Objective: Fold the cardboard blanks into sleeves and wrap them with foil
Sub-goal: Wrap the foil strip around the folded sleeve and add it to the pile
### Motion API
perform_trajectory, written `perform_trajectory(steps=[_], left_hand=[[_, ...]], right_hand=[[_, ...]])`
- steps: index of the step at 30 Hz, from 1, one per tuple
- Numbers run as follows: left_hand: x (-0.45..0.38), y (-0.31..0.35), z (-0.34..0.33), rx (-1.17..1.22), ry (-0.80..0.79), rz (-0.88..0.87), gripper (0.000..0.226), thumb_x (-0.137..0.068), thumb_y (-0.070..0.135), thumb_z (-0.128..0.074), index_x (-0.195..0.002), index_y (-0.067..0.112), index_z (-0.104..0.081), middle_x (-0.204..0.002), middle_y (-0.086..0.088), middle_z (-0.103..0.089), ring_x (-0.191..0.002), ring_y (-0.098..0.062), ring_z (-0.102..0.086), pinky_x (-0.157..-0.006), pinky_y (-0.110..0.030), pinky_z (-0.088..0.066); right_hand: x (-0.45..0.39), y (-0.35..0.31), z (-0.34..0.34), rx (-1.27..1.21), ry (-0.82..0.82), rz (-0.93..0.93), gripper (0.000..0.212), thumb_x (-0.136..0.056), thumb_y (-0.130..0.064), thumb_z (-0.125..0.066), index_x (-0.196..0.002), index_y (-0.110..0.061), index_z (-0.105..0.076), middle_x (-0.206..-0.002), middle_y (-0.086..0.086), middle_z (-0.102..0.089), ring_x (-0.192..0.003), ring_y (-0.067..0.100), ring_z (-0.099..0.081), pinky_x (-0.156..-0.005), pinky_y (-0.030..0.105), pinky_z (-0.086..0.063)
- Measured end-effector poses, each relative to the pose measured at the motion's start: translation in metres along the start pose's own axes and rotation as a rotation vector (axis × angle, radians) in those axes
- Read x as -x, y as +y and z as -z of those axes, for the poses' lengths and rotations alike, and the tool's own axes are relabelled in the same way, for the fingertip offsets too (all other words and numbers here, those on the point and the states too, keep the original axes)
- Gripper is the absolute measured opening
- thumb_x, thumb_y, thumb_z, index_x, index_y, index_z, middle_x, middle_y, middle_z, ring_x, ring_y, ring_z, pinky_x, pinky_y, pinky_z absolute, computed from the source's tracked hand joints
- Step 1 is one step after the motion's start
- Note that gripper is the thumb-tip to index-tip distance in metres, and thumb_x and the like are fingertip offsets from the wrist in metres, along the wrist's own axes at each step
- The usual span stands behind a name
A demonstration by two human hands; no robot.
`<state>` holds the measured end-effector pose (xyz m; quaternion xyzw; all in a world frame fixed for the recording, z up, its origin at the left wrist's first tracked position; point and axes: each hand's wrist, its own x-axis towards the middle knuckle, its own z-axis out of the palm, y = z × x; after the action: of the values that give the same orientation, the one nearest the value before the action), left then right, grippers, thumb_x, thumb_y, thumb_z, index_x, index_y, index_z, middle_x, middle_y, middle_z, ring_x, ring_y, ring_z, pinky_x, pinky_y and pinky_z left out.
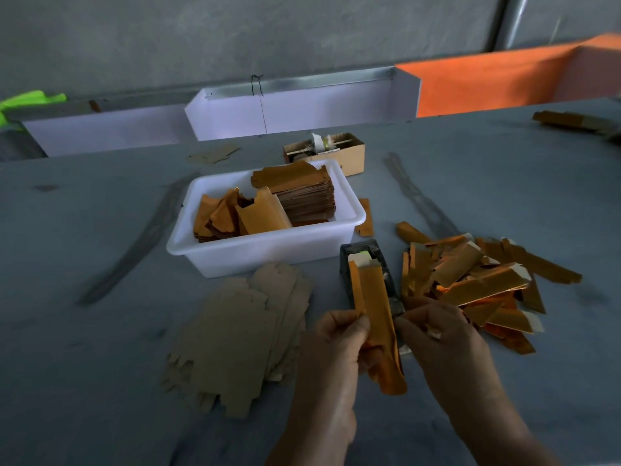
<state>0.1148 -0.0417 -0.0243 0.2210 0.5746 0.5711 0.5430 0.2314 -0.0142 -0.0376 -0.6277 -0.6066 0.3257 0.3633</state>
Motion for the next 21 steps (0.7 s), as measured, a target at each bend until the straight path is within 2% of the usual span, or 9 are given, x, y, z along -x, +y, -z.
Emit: perform_trajectory(steps=[4,9,14,19,21], left_hand=[[-0.002,0.002,-0.003,-0.080,-0.045,-0.052,0.008,-0.089,0.009,-0.063,-0.081,0.009,-0.065,-0.065,-0.003,-0.066,-0.053,-0.006,-0.062,-0.049,-0.015,-0.048],[-0.006,0.003,-0.003,-0.254,-0.107,-0.080,0.004,-0.090,0.016,-0.062,-0.088,0.015,-0.065,-0.071,0.001,-0.068,-0.053,0.000,-0.062,-0.051,-0.011,-0.046],[-0.008,0.005,-0.004,-0.353,-0.088,-0.115,0.006,-0.090,0.019,-0.063,-0.084,0.022,-0.064,-0.072,0.001,-0.068,-0.053,-0.001,-0.063,-0.054,-0.014,-0.052],[-0.010,0.008,-0.005,-0.366,-0.093,-0.110,0.004,-0.090,0.017,-0.062,-0.089,0.019,-0.065,-0.080,-0.002,-0.071,-0.058,-0.001,-0.066,-0.052,-0.011,-0.048],[-0.010,0.010,-0.006,-0.368,-0.093,-0.109,0.003,-0.090,0.016,-0.062,-0.089,0.018,-0.065,-0.080,-0.002,-0.071,-0.058,0.000,-0.066,-0.052,-0.010,-0.048]], right_hand=[[0.003,-0.001,-0.005,0.083,0.038,0.024,0.009,-0.084,-0.016,-0.066,-0.075,-0.016,-0.066,-0.117,-0.001,-0.055,-0.107,0.018,-0.053,-0.086,0.034,-0.048],[0.006,0.002,-0.008,0.031,0.051,0.001,0.014,-0.084,-0.016,-0.065,-0.072,-0.021,-0.063,-0.118,-0.001,-0.055,-0.101,0.018,-0.057,-0.084,0.034,-0.051],[0.010,0.001,-0.012,-0.085,0.064,-0.050,0.021,-0.083,-0.018,-0.065,-0.067,-0.029,-0.059,-0.116,-0.003,-0.057,-0.100,0.016,-0.058,-0.085,0.039,-0.051],[0.004,0.001,-0.011,0.120,0.081,0.103,0.009,-0.084,-0.013,-0.066,-0.075,-0.012,-0.065,-0.106,-0.003,-0.056,-0.094,0.015,-0.056,-0.071,0.018,-0.044],[0.003,-0.002,-0.010,0.195,0.095,0.163,0.007,-0.085,-0.012,-0.065,-0.081,-0.007,-0.067,-0.102,-0.003,-0.056,-0.092,0.014,-0.055,-0.069,0.014,-0.041]])
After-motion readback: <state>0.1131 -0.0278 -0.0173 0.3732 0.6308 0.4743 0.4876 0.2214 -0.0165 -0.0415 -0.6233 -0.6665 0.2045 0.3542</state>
